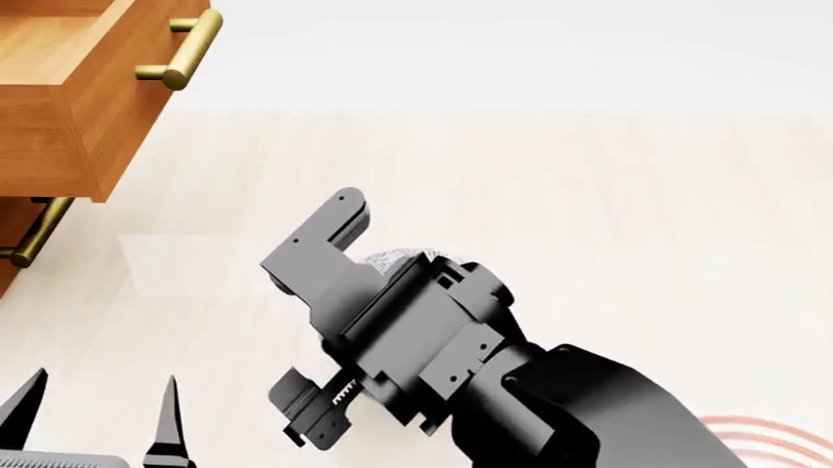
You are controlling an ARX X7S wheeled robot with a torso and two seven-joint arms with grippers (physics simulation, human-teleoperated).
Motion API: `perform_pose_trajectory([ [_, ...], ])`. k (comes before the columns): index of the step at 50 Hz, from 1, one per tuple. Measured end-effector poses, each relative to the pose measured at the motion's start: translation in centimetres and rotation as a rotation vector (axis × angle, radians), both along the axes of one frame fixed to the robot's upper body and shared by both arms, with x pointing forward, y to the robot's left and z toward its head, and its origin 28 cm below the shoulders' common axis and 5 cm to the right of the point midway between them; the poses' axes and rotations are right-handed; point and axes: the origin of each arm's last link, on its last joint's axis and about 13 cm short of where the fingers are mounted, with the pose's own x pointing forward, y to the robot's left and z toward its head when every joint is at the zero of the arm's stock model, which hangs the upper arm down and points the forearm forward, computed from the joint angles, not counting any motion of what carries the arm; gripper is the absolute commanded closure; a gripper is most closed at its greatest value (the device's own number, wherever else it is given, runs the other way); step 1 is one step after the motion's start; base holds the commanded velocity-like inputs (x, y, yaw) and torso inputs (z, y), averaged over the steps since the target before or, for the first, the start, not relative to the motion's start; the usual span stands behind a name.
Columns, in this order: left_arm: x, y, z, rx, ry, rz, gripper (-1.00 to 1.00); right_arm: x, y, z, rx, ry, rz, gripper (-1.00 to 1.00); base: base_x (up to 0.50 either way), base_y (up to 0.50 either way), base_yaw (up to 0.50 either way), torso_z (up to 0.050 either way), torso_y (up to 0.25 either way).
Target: Put the bowl on the plate.
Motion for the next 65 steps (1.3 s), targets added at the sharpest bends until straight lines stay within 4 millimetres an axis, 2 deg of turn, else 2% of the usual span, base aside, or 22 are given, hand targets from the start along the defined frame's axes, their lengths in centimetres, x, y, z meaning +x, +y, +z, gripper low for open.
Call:
perform_pose_trajectory([
  [65, -0.1, -0.1, 0.4, 0.0, -0.009, -0.003, -1.0, 0.1, -0.7, -2.0, 0.04, 0.033, 0.002, -1.0, 0.0, 0.0, 0.0, 0.0, 0.0],
])
